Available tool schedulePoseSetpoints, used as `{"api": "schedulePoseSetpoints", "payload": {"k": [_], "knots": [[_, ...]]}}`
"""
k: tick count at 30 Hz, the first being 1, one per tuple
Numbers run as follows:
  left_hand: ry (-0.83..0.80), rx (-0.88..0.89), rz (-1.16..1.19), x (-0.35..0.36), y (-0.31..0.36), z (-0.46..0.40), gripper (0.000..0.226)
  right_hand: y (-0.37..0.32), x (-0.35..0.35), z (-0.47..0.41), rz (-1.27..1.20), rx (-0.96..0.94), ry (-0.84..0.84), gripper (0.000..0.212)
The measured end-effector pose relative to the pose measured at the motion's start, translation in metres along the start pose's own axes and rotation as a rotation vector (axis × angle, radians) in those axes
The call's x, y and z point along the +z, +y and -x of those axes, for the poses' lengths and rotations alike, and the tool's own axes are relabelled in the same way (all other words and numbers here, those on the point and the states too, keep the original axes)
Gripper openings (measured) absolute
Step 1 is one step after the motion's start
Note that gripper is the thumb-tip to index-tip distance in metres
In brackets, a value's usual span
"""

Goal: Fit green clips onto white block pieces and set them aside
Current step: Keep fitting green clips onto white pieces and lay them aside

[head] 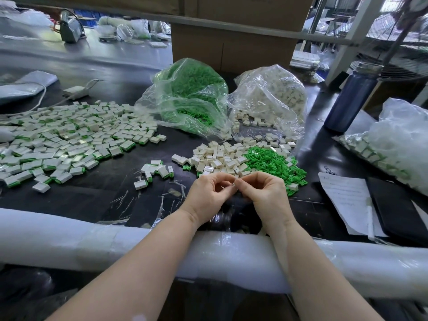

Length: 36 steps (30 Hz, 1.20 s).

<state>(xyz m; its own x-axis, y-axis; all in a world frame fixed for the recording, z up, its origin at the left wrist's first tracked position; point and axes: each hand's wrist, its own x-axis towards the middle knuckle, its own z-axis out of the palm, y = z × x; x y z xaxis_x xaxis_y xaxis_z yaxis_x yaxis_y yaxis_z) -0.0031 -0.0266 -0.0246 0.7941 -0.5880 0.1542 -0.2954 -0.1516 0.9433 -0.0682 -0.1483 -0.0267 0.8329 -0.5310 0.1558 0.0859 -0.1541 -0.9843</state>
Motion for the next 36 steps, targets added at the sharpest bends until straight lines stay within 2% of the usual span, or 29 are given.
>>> {"api": "schedulePoseSetpoints", "payload": {"k": [3, 5, 9, 13, 17, 21, 26, 36], "knots": [[-0.003, -0.016, 0.012, -0.0011, 0.0008, 0.0006, 0.014, 0.0004, 0.0002, 0.0004, 0.005, -0.012, -0.029, 0.008], [0.001, -0.03, 0.037, -0.0013, 0.002, 0.0004, 0.01, 0.0006, 0.0013, 0.0008, 0.002, -0.013, -0.056, 0.007], [0.027, -0.039, 0.091, -0.0018, 0.0039, -0.0001, 0.015, -0.0012, 0.0025, 0.0017, -0.05, 0.006, -0.063, 0.017], [0.022, -0.029, 0.136, -0.0032, 0.0042, 0.0004, 0.024, -0.0033, 0.004, 0.0018, 0.006, -0.011, -0.047, 0.008], [0.008, 0.005, 0.078, -0.0035, 0.0038, -0.0006, 0.019, -0.0059, 0.0061, 0.0039, -0.044, 0.036, -0.128, 0.016], [-0.051, 0.009, 0.114, -0.0025, 0.0039, -0.0002, 0.011, -0.0074, 0.0072, 0.0048, -0.057, 0.103, -0.225, 0.024], [-0.067, 0.023, 0.072, -0.0018, 0.005, 0.0004, 0.021, -0.0073, 0.0046, 0.0036, -0.101, 0.128, -0.248, 0.017], [-0.111, 0.037, -0.019, -0.0006, 0.008, 0.0012, 0.023, -0.0057, 0.0028, 0.0032, -0.11, 0.13, -0.223, 0.017]]}}
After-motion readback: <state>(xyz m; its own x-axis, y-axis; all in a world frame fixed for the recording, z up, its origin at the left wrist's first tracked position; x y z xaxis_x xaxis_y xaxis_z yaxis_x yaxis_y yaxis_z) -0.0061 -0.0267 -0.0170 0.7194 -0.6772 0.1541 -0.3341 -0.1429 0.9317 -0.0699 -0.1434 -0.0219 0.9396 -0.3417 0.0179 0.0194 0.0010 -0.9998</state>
